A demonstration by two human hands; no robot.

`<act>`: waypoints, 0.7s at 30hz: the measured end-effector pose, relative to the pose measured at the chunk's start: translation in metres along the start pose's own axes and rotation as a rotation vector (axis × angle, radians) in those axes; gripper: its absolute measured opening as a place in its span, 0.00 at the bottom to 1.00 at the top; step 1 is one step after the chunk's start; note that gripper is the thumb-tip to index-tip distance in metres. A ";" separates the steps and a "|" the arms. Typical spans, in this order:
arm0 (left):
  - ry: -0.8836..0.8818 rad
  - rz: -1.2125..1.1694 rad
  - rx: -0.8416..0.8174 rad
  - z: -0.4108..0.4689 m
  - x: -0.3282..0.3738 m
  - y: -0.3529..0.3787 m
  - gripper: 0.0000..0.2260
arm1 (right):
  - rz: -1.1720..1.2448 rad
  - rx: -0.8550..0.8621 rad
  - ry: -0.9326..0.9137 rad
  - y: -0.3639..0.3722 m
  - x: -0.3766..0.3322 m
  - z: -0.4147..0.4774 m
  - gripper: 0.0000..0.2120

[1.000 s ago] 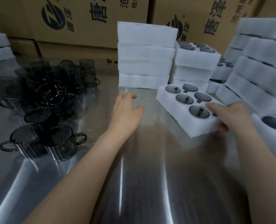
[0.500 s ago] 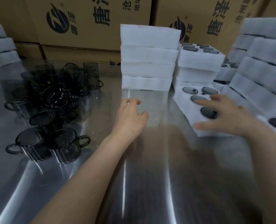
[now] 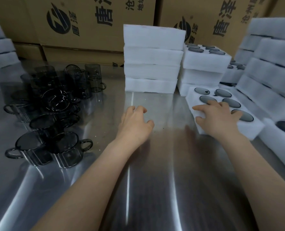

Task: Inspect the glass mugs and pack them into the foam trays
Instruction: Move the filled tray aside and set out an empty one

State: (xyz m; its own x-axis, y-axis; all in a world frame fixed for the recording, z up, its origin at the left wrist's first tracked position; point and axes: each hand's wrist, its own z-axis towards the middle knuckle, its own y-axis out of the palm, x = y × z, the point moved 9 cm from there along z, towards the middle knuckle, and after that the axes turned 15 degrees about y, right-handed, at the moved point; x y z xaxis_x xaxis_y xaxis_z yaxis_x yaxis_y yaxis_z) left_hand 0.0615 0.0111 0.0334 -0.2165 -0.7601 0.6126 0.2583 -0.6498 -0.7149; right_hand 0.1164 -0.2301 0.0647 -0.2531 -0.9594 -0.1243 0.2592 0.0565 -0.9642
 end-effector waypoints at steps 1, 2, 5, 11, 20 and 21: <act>0.002 0.005 -0.006 0.000 0.000 0.001 0.20 | -0.001 0.012 0.009 0.000 0.000 0.001 0.19; 0.002 0.010 -0.012 0.000 -0.001 0.002 0.20 | -0.006 0.026 0.018 0.001 0.000 0.002 0.18; 0.009 0.027 -0.018 0.000 -0.002 0.004 0.20 | -0.018 0.077 0.037 0.000 0.003 0.006 0.17; 0.071 0.029 0.036 0.003 0.003 0.000 0.19 | 0.027 0.106 0.018 0.002 0.009 0.011 0.17; 0.305 0.102 0.234 0.064 0.056 -0.047 0.17 | 0.490 0.202 -0.560 -0.023 -0.073 -0.053 0.11; 0.312 0.120 0.248 0.075 0.061 -0.055 0.17 | 0.475 0.134 -0.574 -0.013 -0.078 -0.054 0.11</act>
State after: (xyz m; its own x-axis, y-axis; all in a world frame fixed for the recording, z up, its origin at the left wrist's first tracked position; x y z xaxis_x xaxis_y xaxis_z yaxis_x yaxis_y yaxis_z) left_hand 0.1049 0.0011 0.1353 -0.4360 -0.8199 0.3710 0.5095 -0.5647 -0.6493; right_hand 0.0823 -0.1410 0.0744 0.4303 -0.8352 -0.3424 0.3397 0.5012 -0.7958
